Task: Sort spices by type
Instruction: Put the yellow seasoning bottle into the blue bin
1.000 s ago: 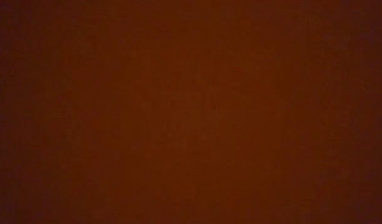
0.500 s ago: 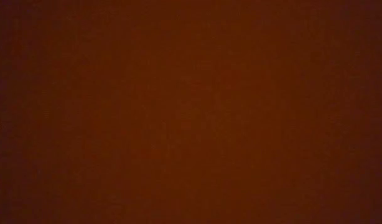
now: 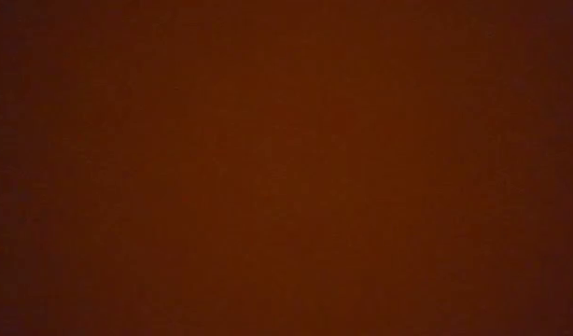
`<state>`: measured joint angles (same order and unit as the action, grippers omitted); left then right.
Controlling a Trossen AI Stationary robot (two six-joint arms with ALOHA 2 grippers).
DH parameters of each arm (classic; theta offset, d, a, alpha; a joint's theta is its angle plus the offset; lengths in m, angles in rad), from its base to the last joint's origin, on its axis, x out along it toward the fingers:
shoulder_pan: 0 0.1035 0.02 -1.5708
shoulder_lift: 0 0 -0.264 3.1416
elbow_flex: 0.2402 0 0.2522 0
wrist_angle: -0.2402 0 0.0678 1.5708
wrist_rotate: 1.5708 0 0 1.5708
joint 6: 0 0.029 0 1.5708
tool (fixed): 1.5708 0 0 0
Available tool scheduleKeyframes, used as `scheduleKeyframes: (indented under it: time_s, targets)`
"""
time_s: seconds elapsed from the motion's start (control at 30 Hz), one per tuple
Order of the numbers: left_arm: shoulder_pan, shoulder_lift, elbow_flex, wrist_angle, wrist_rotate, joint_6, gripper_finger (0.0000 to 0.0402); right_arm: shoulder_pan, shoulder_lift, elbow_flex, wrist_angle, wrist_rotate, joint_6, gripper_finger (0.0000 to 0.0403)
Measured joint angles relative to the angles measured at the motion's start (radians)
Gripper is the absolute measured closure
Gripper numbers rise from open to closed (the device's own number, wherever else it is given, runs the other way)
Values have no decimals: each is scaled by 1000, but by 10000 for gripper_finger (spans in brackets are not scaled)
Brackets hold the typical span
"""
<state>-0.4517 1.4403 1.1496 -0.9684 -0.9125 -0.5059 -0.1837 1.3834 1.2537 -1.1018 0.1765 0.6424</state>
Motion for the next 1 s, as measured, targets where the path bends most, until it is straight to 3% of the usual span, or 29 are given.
scheduleKeyframes:
  time_s: [0.27,1.0]
  targets:
    - [0,0,0,-7,-23,7,254,-14,72,0,18,-47,-17,66]
    - [0,0,0,-6,-23,8,254,-44,207,0,70,-45,-105,76]
